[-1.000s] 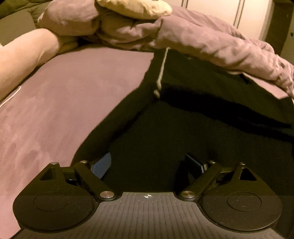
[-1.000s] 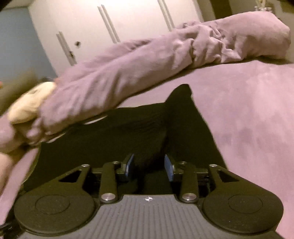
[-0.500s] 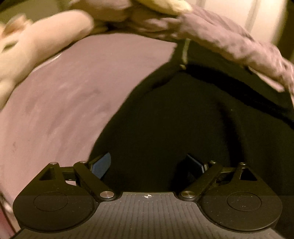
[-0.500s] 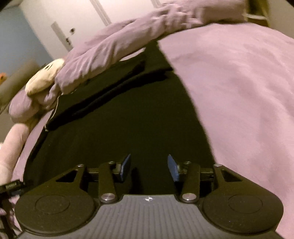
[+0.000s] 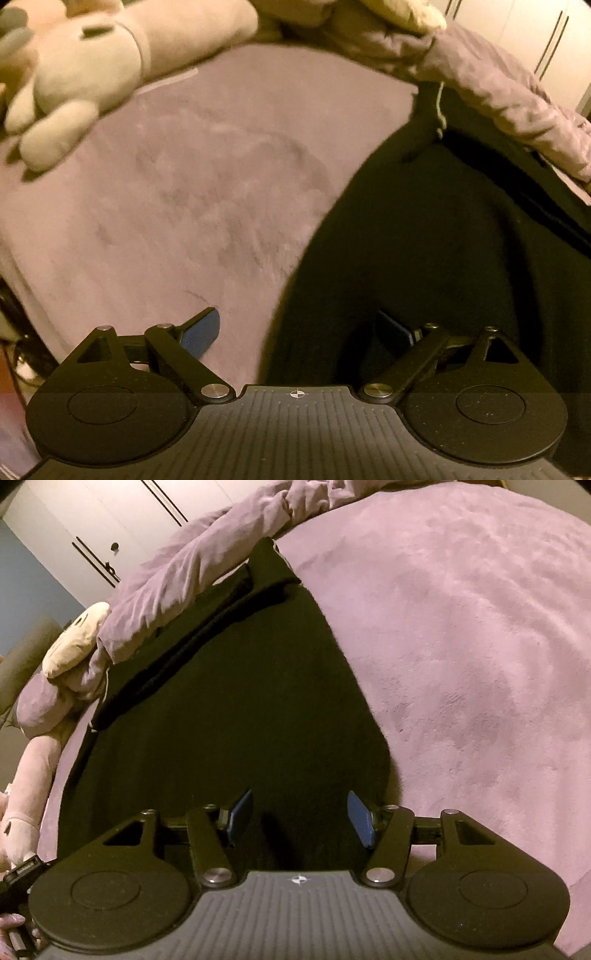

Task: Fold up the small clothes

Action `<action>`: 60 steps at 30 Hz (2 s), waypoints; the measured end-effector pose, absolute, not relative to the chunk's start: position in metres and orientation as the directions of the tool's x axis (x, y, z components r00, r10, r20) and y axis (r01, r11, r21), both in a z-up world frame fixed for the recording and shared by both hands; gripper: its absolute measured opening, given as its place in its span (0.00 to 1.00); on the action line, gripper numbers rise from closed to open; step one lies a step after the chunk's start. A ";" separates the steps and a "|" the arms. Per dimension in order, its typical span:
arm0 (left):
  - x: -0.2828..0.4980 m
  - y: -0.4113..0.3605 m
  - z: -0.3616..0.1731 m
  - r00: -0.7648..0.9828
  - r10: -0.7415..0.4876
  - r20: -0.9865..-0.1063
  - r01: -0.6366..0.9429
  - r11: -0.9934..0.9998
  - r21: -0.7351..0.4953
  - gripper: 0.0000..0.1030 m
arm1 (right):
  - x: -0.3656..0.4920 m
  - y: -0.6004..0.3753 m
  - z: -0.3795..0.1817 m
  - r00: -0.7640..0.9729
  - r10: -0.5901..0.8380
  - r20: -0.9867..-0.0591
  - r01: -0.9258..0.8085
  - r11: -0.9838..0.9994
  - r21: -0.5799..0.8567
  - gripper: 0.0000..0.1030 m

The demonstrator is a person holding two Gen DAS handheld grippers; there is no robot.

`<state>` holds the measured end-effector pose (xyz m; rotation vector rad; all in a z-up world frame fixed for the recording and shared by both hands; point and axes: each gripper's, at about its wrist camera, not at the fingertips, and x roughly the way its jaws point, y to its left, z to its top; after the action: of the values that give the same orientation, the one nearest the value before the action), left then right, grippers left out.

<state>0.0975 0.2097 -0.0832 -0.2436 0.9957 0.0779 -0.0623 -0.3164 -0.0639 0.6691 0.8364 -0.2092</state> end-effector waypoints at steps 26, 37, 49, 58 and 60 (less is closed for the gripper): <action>0.101 0.206 -0.092 0.507 -0.169 -0.845 -0.090 0.965 -0.246 0.77 | -0.079 -0.352 -0.082 0.710 0.057 -0.701 0.498 0.663 0.559 0.53; 0.110 0.189 -0.088 0.466 -0.131 -0.875 -0.088 0.977 -0.194 0.56 | -0.065 -0.348 -0.076 0.705 0.116 -0.699 0.399 0.751 0.526 0.16; 0.110 0.189 -0.080 0.450 -0.156 -0.879 -0.041 0.980 -0.195 0.30 | -0.055 -0.346 -0.073 0.676 0.206 -0.707 0.297 0.802 0.518 0.18; 0.113 0.184 -0.084 0.427 -0.159 -0.890 -0.006 0.984 -0.179 0.43 | -0.053 -0.352 -0.078 0.644 0.258 -0.721 0.285 0.793 0.539 0.24; 0.113 0.183 -0.084 0.426 -0.158 -0.891 0.003 0.985 -0.173 0.43 | -0.053 -0.352 -0.079 0.642 0.258 -0.722 0.284 0.795 0.536 0.24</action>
<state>0.1126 0.1831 -0.0836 -0.1534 1.1280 -0.1009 -0.0529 -0.3515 -0.0786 0.6752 0.8924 -0.0163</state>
